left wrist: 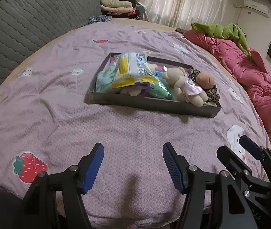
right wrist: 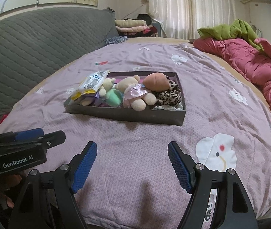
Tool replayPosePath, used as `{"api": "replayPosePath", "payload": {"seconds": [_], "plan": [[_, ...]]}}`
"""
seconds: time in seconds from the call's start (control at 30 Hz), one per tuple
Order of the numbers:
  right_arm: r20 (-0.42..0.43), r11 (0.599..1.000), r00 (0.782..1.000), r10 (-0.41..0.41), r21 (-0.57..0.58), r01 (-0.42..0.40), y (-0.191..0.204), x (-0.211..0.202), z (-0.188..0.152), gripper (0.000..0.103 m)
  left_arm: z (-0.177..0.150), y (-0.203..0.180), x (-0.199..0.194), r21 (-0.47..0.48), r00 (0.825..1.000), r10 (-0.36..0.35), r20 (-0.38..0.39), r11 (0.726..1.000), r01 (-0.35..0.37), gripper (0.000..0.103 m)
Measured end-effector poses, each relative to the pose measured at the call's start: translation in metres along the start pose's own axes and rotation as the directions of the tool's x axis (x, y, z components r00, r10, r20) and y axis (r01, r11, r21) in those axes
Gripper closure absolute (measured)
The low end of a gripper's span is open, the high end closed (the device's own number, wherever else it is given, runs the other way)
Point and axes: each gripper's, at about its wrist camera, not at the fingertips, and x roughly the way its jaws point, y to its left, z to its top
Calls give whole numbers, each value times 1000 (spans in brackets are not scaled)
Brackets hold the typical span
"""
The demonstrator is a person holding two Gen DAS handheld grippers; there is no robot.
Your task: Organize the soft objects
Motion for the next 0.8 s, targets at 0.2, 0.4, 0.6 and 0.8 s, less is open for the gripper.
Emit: {"api": "replayPosePath", "payload": {"seconds": [0.2,0.4,0.6,0.8], "plan": [[-11,1000,1000,1,25,0,-5,5,0,25,-4,-5,8,17,1000,4,-22,1000,-3,39],[-9,999,1000,-2,32,2,-7,4,0,25,-6,-4,11,17,999,10,-38,1000,-9,39],[-15,999,1000,-1,32,1,-8,4,1,25,-7,-4,11,16,999,11,-38,1000,-11,39],[-30,1000,1000,-1,25,1,-5,8,-2,25,-7,-3,11,14,999,8,-42,1000,-7,39]]}}
